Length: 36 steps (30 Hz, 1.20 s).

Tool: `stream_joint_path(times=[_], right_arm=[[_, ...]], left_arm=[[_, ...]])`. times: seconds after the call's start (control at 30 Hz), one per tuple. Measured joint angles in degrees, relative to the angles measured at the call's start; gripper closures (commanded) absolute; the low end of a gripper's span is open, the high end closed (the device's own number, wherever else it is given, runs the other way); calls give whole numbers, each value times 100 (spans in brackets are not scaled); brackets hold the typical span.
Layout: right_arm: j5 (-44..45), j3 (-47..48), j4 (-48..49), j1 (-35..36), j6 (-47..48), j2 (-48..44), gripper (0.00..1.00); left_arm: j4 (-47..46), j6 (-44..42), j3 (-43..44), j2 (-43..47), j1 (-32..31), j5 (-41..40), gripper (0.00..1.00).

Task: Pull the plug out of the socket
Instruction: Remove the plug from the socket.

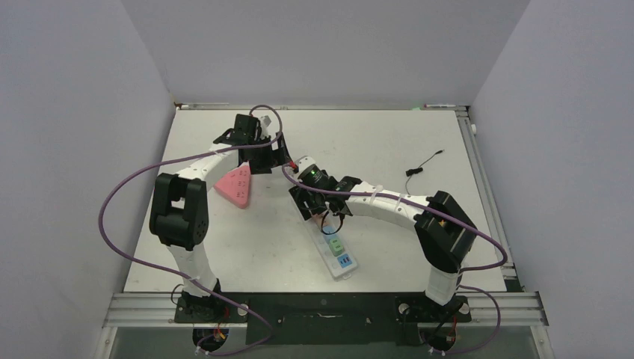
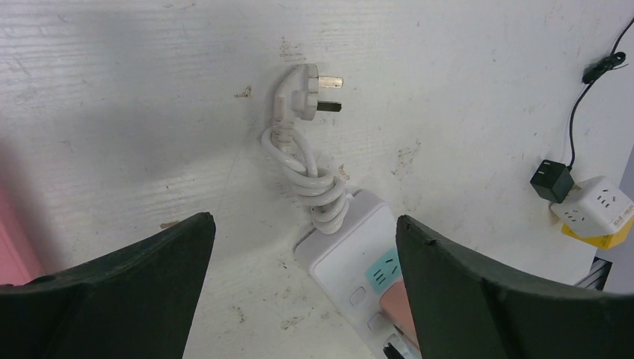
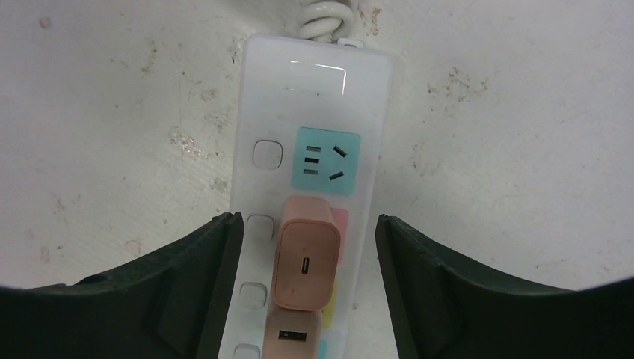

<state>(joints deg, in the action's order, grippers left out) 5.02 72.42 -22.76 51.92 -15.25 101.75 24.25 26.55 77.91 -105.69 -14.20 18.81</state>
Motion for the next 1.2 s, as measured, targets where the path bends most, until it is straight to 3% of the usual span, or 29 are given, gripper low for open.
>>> stream_joint_path(times=[0.17,0.23,0.37,0.6,0.87,1.03,1.2], right_arm=[[262,28,-114,103,-63,179,51],[295,28,-120,109,-83,216,60],[319,28,-103,116,-151,219,68],[376,28,-105,157,-328,219,73],[461,28,-105,181,-407,219,75],[481,28,-109,186,-431,219,79],[511,20,-94,205,-431,219,82]], left_arm=[[22,0,0,-190,-111,2,12],[37,0,0,-221,-140,2,12],[42,0,0,-227,-160,2,12],[68,-4,2,-422,-321,-57,14],[131,-68,33,-647,-555,-103,27],[186,-129,92,-870,-675,-254,42],[186,-151,118,-931,-726,-385,43]])
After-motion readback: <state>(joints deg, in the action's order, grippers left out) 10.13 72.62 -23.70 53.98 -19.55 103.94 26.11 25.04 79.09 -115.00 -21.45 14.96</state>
